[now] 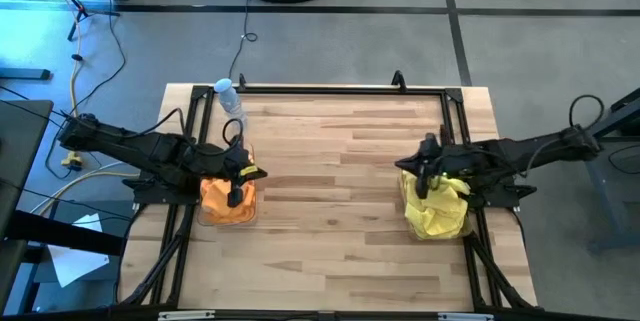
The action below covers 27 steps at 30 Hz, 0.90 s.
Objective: Sort microfiber towel by color & place in baskets
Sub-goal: Return to Home Position
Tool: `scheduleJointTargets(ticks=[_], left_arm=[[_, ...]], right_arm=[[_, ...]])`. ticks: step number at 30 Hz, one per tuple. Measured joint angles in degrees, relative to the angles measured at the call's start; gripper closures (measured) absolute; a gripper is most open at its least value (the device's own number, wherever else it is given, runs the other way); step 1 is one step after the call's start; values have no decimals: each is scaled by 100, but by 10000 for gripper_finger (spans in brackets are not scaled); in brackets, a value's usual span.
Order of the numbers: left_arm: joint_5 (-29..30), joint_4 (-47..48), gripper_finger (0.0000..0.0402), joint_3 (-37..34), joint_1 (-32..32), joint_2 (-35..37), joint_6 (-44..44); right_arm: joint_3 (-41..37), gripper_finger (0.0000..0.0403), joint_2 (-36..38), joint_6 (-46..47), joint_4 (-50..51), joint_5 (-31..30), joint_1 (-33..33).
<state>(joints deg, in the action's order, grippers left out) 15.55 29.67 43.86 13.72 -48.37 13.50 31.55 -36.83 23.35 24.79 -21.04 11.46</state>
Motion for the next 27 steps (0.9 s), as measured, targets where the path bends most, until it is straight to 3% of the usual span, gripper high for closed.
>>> scheduleJointTargets(ticks=[13,23,27], left_arm=[[220,-280,401,2,127,-36,-177],[337,-283,401,2,128,-36,-22],[314,-352,401,2,143,-36,-12]], right_arm=[[-1388,403,2163,-968,-829,-41,-378],[-2351,403,3687,-1579,-1691,297,-779],[-2550,403,3638,-1592,-1826,477,-870]])
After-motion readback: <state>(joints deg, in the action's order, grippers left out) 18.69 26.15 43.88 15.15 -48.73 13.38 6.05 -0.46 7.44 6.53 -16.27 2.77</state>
